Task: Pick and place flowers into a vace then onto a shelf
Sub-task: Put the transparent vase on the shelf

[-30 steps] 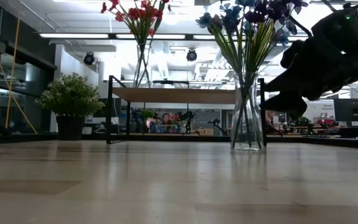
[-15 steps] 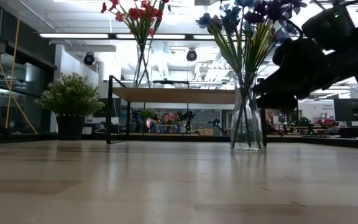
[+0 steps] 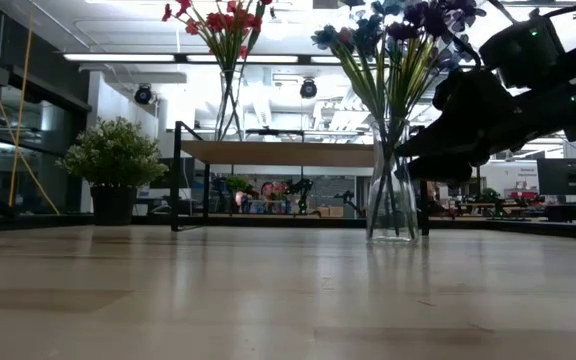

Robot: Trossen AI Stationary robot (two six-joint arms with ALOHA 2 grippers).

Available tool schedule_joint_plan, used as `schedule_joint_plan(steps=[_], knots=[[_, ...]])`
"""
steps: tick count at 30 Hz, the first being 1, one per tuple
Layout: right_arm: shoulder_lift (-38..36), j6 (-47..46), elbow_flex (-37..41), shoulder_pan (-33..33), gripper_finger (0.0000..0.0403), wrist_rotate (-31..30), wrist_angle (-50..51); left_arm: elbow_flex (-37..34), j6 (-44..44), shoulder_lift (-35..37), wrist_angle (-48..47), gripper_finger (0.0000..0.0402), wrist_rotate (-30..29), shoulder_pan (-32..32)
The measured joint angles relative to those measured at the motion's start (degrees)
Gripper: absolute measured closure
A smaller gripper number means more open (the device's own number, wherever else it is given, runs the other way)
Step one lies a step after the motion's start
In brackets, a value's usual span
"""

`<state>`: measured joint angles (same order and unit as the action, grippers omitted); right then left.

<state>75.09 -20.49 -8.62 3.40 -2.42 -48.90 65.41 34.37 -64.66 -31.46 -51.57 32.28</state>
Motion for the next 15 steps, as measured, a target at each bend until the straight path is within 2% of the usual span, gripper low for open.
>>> schedule_joint_plan(steps=[15], knots=[[4.6,0.0,0.0,0.0,0.0112,-0.4,-5.7,0.0,0.0,0.0,0.0,0.0005,0.1,0.0]])
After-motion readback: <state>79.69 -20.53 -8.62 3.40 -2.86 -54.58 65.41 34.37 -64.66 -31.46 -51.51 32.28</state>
